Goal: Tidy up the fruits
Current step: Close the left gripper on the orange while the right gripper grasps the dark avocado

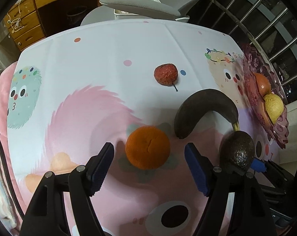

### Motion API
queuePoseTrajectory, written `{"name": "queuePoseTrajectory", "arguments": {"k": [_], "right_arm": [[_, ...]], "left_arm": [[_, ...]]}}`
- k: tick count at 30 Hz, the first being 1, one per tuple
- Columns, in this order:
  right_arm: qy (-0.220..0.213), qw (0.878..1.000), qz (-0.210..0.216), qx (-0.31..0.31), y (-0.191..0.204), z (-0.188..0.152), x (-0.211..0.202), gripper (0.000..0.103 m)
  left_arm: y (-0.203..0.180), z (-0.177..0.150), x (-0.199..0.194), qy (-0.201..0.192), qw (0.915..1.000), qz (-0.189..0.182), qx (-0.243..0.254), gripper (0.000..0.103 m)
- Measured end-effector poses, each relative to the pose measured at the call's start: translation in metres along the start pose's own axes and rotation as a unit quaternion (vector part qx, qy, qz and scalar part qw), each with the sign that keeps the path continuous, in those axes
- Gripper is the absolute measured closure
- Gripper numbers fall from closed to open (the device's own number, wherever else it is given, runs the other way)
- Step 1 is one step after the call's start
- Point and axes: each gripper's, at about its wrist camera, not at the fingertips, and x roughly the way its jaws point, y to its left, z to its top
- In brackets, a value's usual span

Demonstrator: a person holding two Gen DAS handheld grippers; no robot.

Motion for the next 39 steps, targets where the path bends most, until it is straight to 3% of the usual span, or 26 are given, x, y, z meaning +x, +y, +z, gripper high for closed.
{"name": "queuePoseTrajectory", "arguments": {"k": [2, 7, 11, 27, 39], "right_arm": [[-0.005, 1.000, -0.003, -0.002, 0.002, 0.002, 0.002, 0.038], [-0.012, 1.000, -0.008, -0.014, 0.004, 0.005, 0.006, 0.039], [-0.013, 1.000, -0.018, -0.019, 0.004, 0.007, 0.009, 0.045], [-0.001, 1.000, -0.004, -0.015, -0.003, -0.002, 0.002, 0.046], [-0.017, 1.000, 0.009, -0.024, -0.004, -0.037, -0.038, 0.046]], "left_arm": [[0.000, 0.000, 0.004, 0.003, 1.0000, 0.004, -0.002, 0.030], [0.003, 0.002, 0.009, 0.001, 0.9999, 0.010, -0.013, 0.051], [0.000, 0.003, 0.010, 0.002, 1.0000, -0.001, -0.007, 0.058], [-0.008, -0.013, -0.007, -0.007, 0.9998, 0.018, 0.006, 0.060], [-0.025, -0.056, -0.053, -0.020, 0.9993, 0.032, 0.005, 0.060]]}}
